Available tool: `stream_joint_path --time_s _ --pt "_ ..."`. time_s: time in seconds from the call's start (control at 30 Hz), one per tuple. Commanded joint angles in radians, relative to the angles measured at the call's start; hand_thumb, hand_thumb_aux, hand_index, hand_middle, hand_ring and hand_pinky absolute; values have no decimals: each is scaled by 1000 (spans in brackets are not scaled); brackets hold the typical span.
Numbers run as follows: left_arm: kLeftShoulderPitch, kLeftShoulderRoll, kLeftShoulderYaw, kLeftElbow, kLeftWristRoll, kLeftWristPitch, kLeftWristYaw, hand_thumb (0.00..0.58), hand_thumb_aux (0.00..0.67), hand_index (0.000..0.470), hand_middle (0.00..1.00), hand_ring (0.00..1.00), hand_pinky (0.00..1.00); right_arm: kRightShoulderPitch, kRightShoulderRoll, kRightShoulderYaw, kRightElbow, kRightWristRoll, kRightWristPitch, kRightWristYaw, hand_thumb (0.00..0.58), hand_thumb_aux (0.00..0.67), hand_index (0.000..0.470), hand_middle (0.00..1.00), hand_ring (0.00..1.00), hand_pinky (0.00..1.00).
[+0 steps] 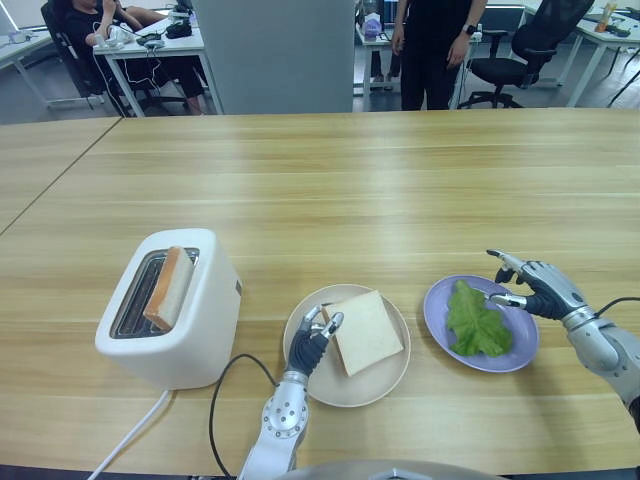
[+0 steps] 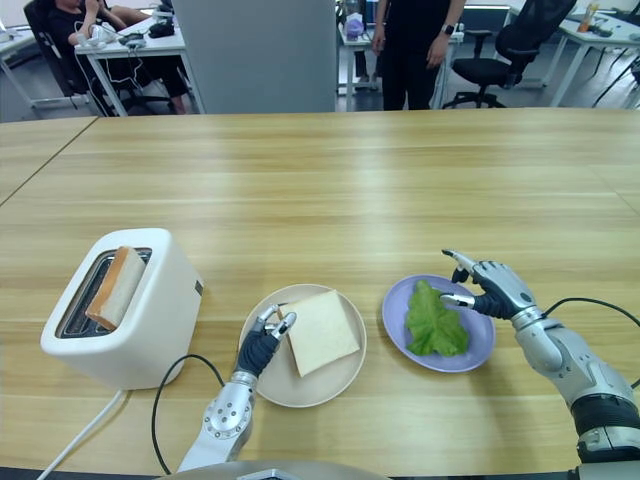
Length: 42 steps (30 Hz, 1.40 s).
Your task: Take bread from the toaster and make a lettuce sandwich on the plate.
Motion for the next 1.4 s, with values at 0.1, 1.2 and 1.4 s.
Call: stream_joint_path --time_s 0.1,1.2,1.4 --pt "13 -8 -29 -147 81 41 26 0 0 0 1000 1000 1000 -48 -44 93 77 -114 -9 -104 0 0 0 467 467 467" --pt "81 -17 -6 -454 178 181 59 0 0 0 1000 1000 1000 -391 -35 759 465 -622 227 -616 580 670 460 478 478 478" --pt "89 -19 -5 -432 175 164 70 0 0 0 1000 1000 1000 -397 -35 780 466 -609 219 -631 580 670 460 478 478 478"
